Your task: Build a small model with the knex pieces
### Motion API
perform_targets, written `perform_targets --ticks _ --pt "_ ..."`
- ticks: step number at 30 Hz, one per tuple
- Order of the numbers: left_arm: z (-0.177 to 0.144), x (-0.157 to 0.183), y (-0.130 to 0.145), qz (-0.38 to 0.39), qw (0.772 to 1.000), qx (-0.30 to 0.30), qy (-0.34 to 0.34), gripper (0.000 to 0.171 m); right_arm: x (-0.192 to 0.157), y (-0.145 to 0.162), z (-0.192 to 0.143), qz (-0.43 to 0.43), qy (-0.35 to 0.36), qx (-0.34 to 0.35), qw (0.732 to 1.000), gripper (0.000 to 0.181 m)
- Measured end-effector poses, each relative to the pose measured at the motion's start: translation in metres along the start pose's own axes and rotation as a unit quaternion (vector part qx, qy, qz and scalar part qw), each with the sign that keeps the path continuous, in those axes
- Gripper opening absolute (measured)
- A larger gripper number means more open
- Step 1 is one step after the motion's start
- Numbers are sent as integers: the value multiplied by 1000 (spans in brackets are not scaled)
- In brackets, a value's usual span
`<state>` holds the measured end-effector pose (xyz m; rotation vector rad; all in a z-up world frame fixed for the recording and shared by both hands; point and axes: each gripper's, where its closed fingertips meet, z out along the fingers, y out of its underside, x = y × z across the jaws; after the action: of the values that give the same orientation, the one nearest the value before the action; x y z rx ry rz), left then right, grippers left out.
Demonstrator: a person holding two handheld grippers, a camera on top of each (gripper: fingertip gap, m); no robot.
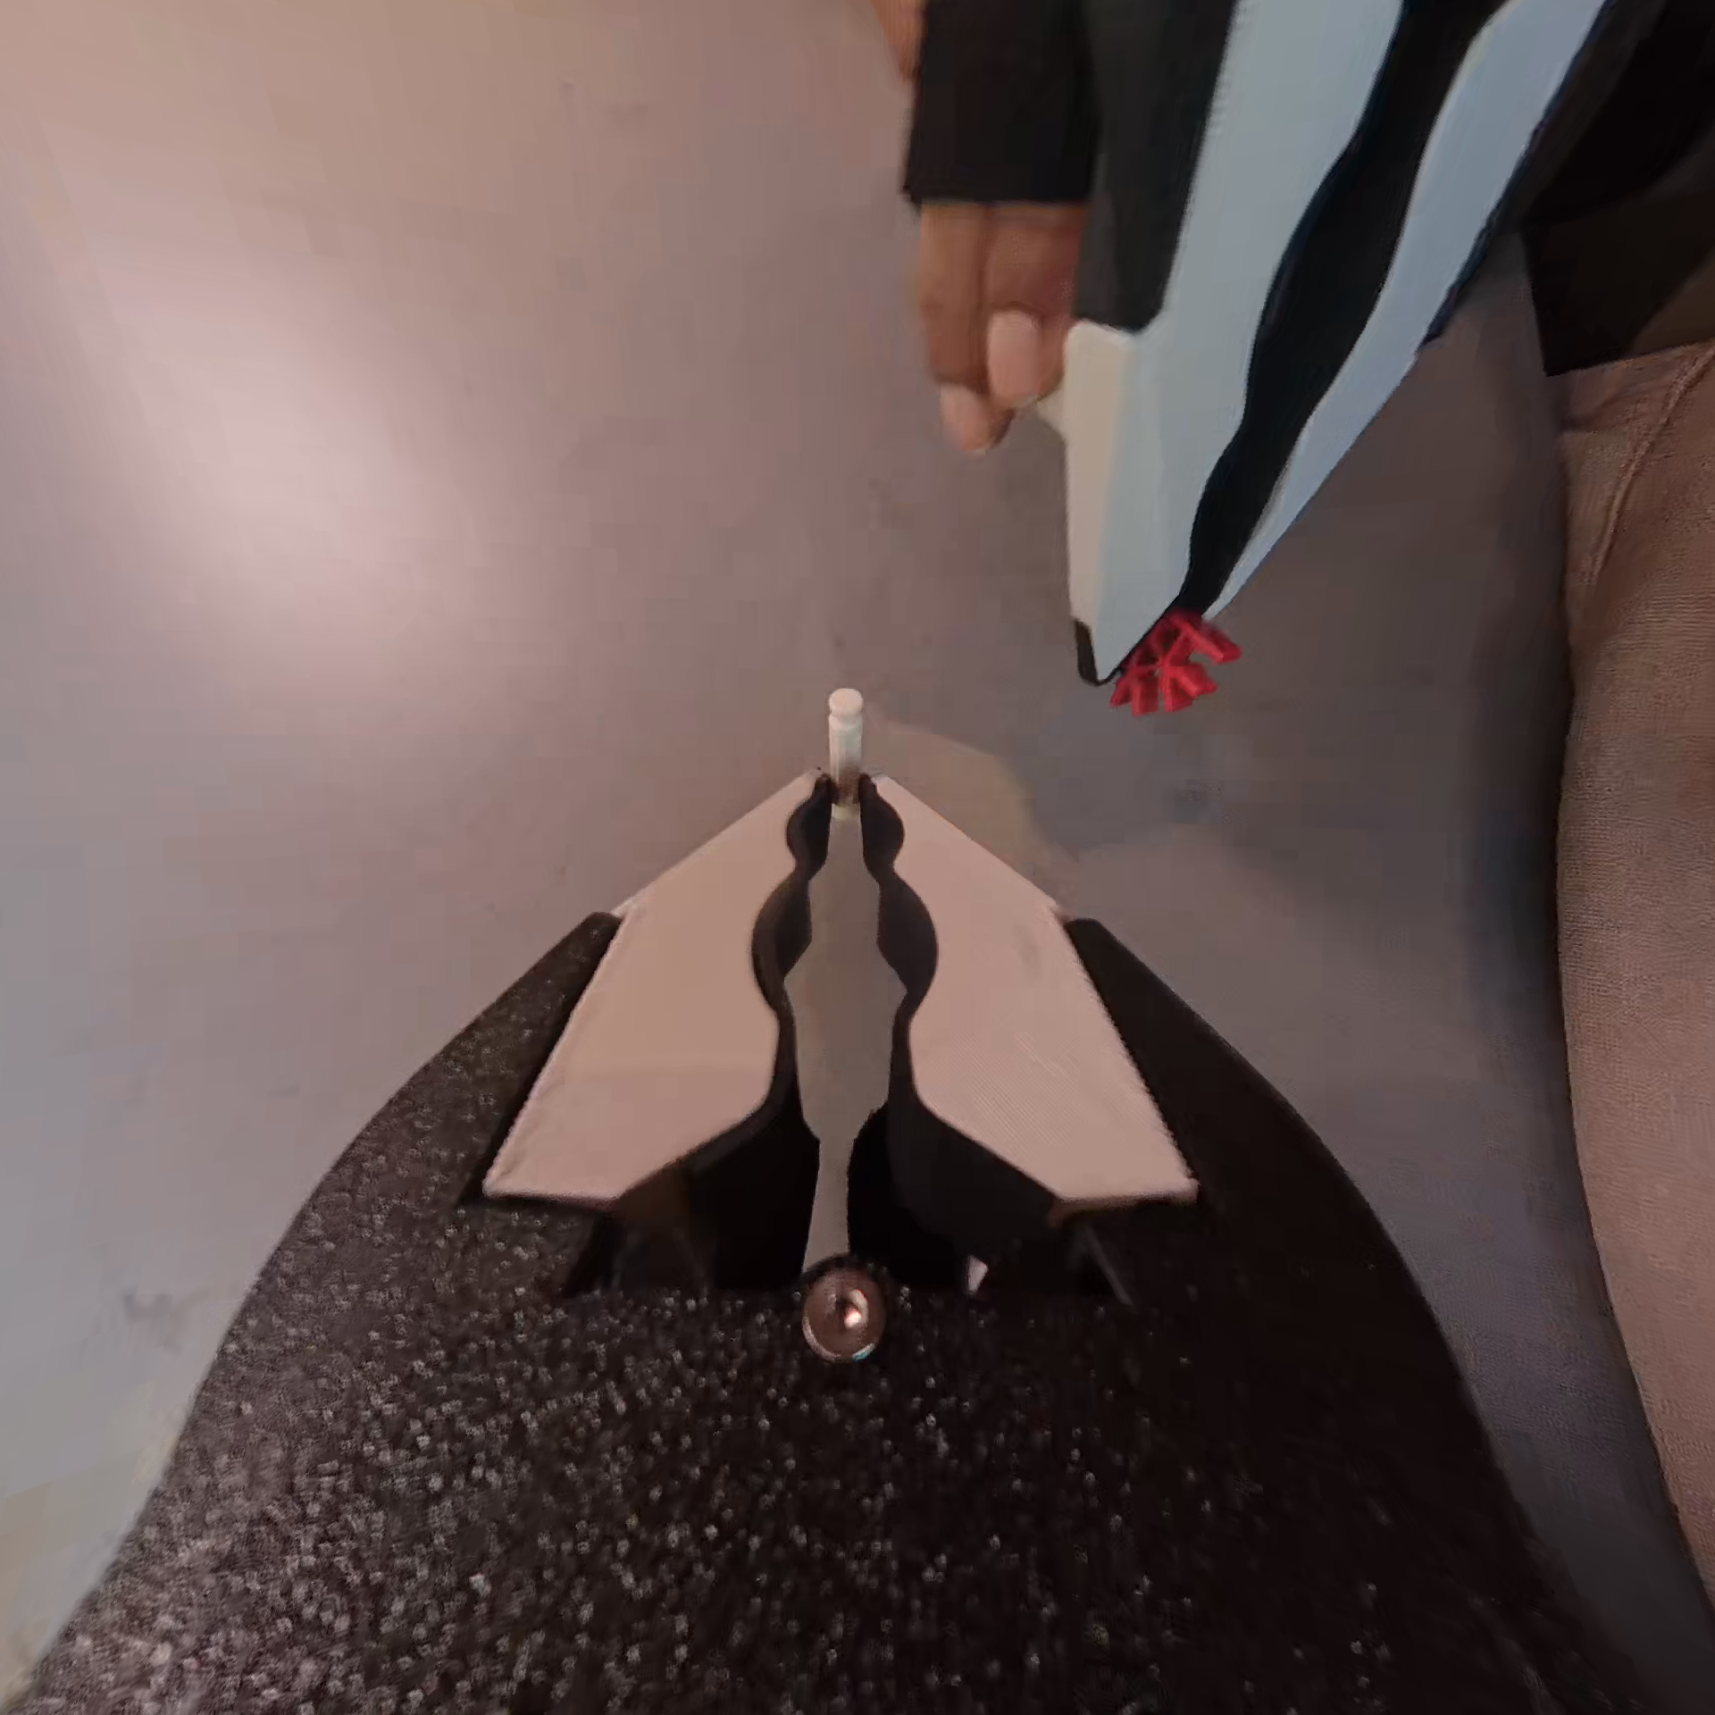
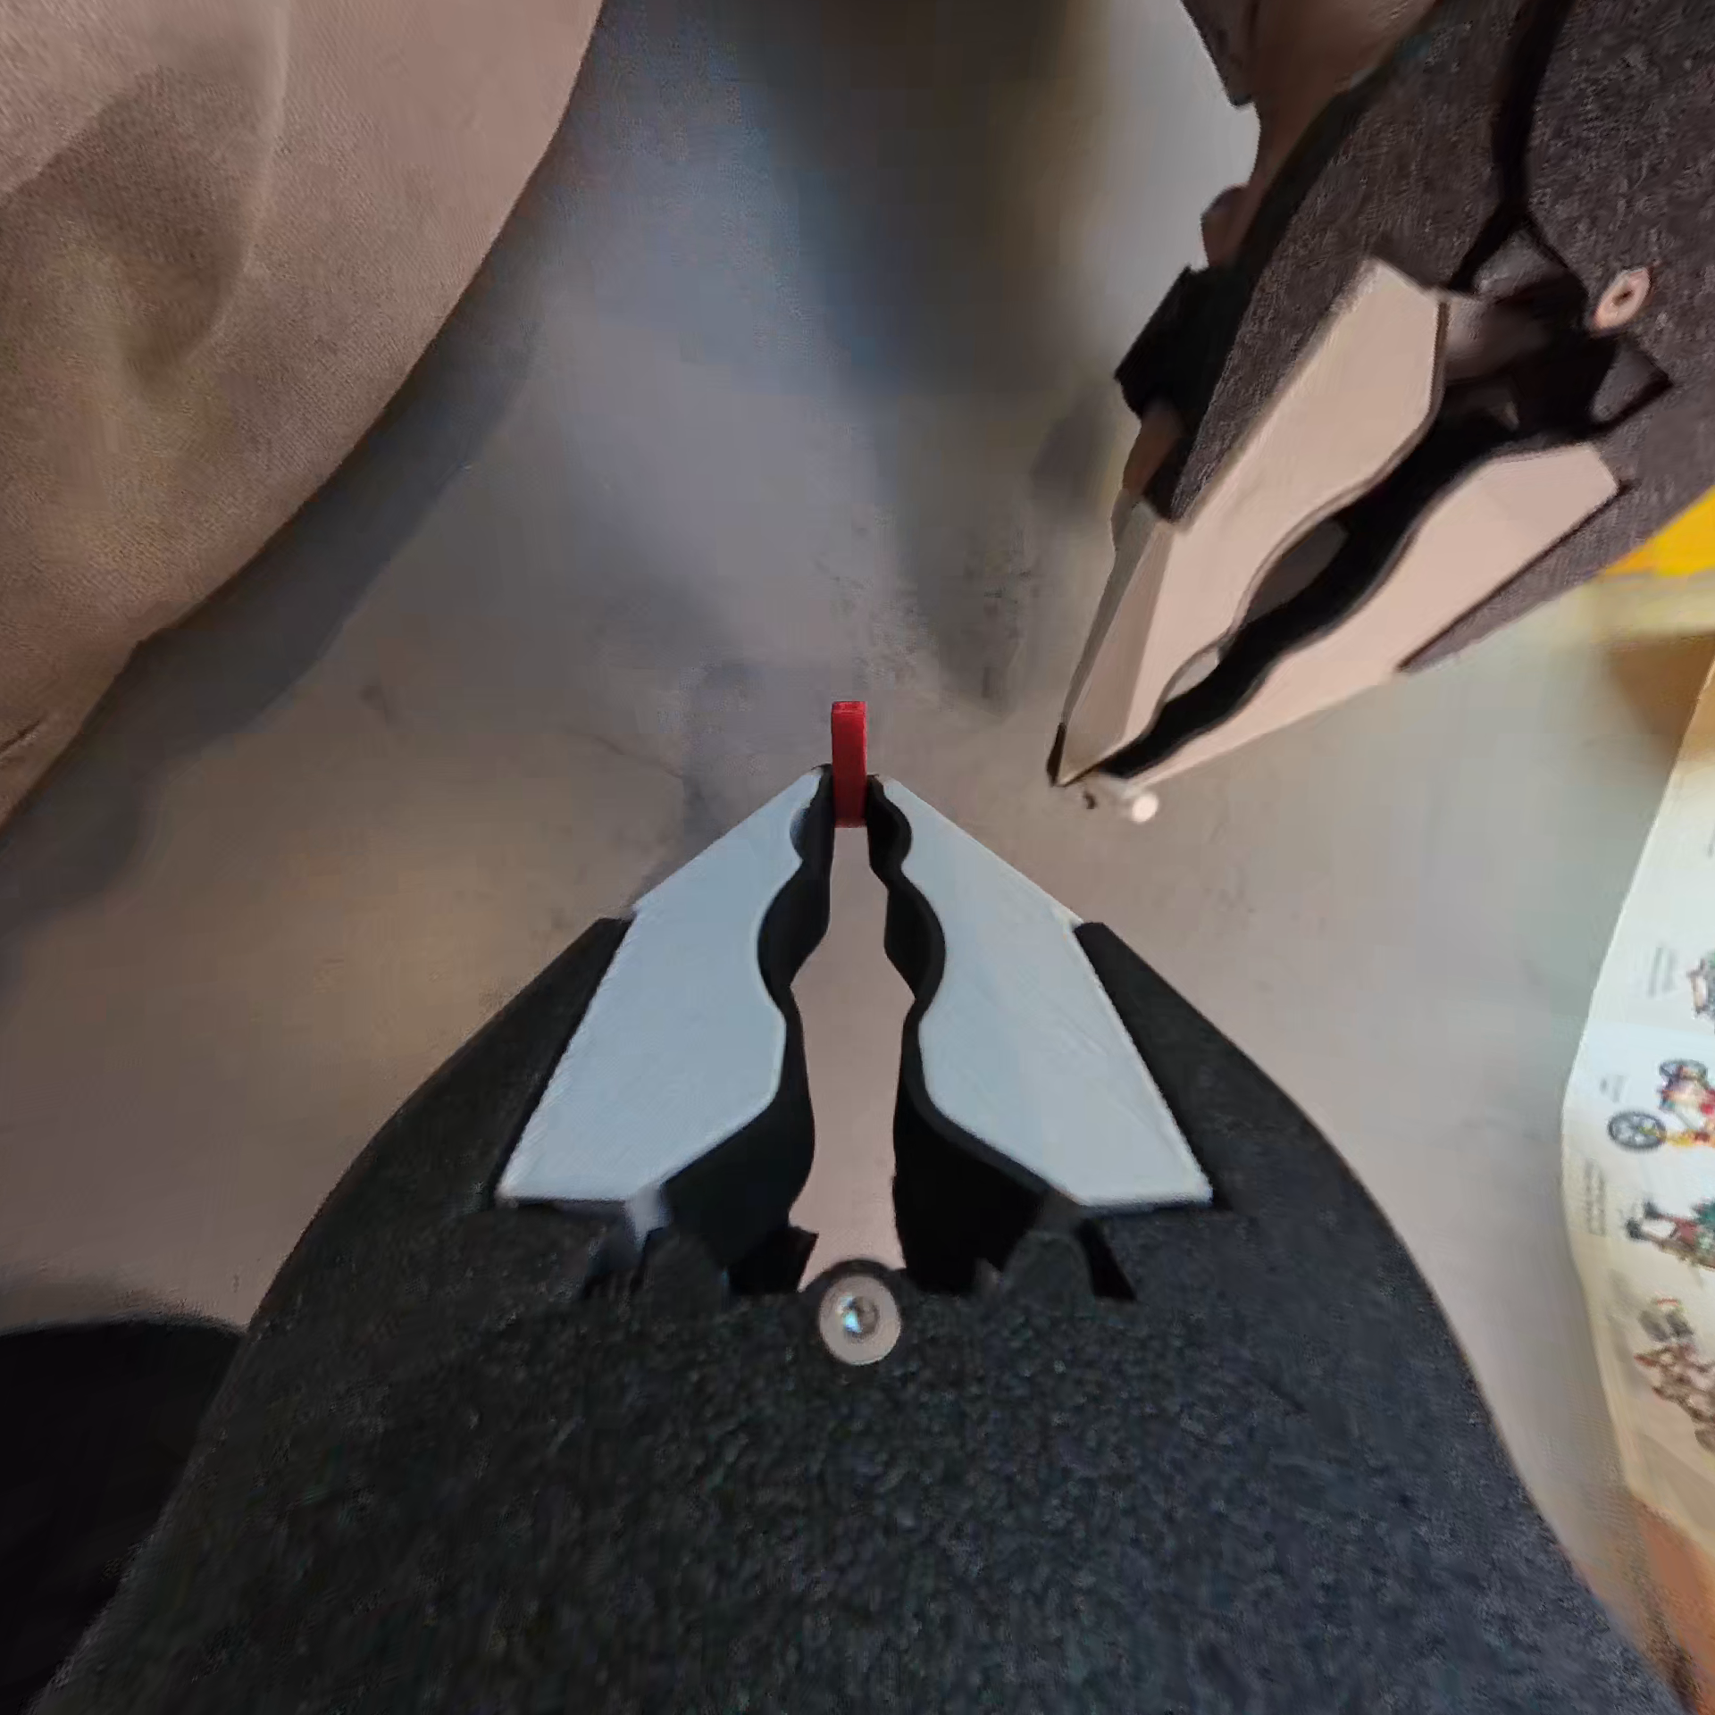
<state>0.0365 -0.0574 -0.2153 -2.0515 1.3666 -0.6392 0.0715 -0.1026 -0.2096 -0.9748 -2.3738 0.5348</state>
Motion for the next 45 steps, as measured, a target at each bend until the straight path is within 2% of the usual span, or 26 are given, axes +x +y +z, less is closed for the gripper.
perform_targets --ticks 3,7,11,14,17,19,22,23,24,26,28,30,32,34,37,39,45 --pt "-17 -16 -5 -51 997 60 7 6 22 9 -1 80 81 37 993 3" --pt "-30 -31 -12 -92 990 111 0 6 57 15 -14 172 186 88 963 4" --pt "-43 -42 -15 -114 981 150 -39 6 76 13 -30 209 246 132 937 4" --pt "-53 -45 -10 -130 975 165 -71 6 82 13 -34 228 260 153 926 4" --pt "-73 -58 4 -139 966 160 -148 6 81 14 -31 232 253 156 926 4" --pt "-104 -81 18 -152 949 152 -230 6 82 15 -30 230 260 154 925 4" --pt "-175 -133 46 -180 897 127 -382 6 86 12 -33 247 261 168 918 4" --pt "-192 -146 55 -194 884 120 -408 13 88 10 -34 256 260 176 914 4" --pt "-199 -152 63 -216 881 110 -406 32 91 8 -36 266 261 182 910 4" --pt "-198 -151 60 -234 889 127 -372 50 94 4 -38 279 262 193 903 4" --pt "-181 -132 36 -215 910 179 -306 51 95 -1 -41 277 270 197 901 4" --pt "-154 -99 8 -204 932 224 -200 49 96 -3 -40 268 278 187 903 4" --pt "-131 -62 -19 -178 943 262 -106 46 95 -9 -37 261 271 190 907 4" --pt "-112 -28 -37 -137 951 273 -45 41 95 -19 -34 256 259 200 909 4" --pt "-92 -1 -46 -81 964 250 -27 37 94 -34 -28 234 245 206 918 4" --pt "-84 12 -46 -48 972 229 -21 24 92 -44 -25 221 234 212 923 4" --pt "-78 23 -37 -39 978 200 -40 8 81 -55 -13 184 203 210 939 4"
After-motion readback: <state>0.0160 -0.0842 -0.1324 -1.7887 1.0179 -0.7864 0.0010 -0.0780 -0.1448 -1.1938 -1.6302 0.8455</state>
